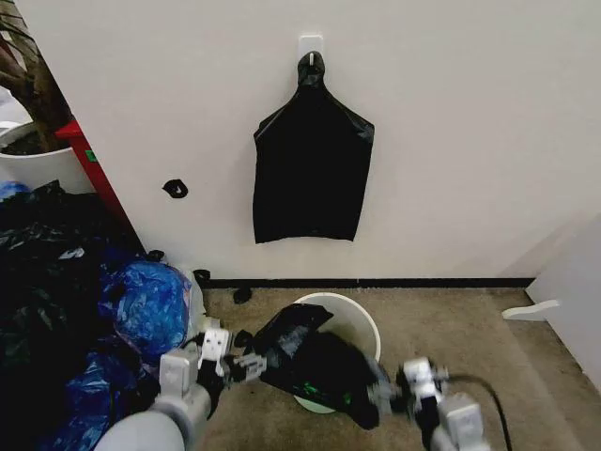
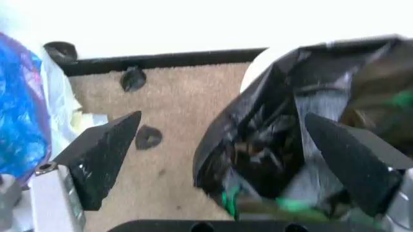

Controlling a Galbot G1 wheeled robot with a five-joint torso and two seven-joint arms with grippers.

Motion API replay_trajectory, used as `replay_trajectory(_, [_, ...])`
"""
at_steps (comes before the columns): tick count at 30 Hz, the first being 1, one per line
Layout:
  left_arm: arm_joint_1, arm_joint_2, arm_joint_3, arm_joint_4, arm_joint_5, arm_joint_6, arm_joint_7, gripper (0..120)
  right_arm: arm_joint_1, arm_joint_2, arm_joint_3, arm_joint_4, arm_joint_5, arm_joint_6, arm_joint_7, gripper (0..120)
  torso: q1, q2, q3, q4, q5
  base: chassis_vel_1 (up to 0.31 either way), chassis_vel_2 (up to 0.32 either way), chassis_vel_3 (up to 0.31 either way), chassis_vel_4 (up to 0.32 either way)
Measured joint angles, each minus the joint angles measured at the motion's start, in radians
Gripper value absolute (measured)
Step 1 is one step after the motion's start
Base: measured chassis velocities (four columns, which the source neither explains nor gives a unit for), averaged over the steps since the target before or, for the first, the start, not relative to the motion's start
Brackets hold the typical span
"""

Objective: Place the garbage bag over the trash bin.

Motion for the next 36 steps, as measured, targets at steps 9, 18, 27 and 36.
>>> replay_trajectory(9, [-0.045,-0.037,-0.02,0.053,-0.006,-0.044,0.033,100,0.184,0.017,0.002,-0.116,0.126,0.018,-0.06,100,0.0,0.0,0.0,-0.0003,0.0001,0.0,0.0,0.0,0.0])
replay_trajectory(18, [-0.159,-0.198,-0.096,0.169,-0.106,-0.077,0.054,100,0.459,0.051,-0.056,-0.476,0.232,-0.074,-0.304,100,0.0,0.0,0.0,-0.0002,0.0003,0.0,0.0,0.0,0.0])
replay_trajectory(27, [-0.142,-0.223,-0.103,0.195,-0.073,-0.081,0.058,100,0.541,0.059,-0.074,-0.591,0.165,-0.233,-0.582,98,0.0,0.0,0.0,0.0,0.0003,0.0,0.0,0.0,0.0])
replay_trajectory(36, [-0.14,-0.227,-0.103,0.199,-0.057,-0.08,0.055,100,0.594,0.084,-0.076,-0.653,0.136,-0.346,-0.722,70,0.0,0.0,0.0,0.0,0.0003,0.0,0.0,0.0,0.0])
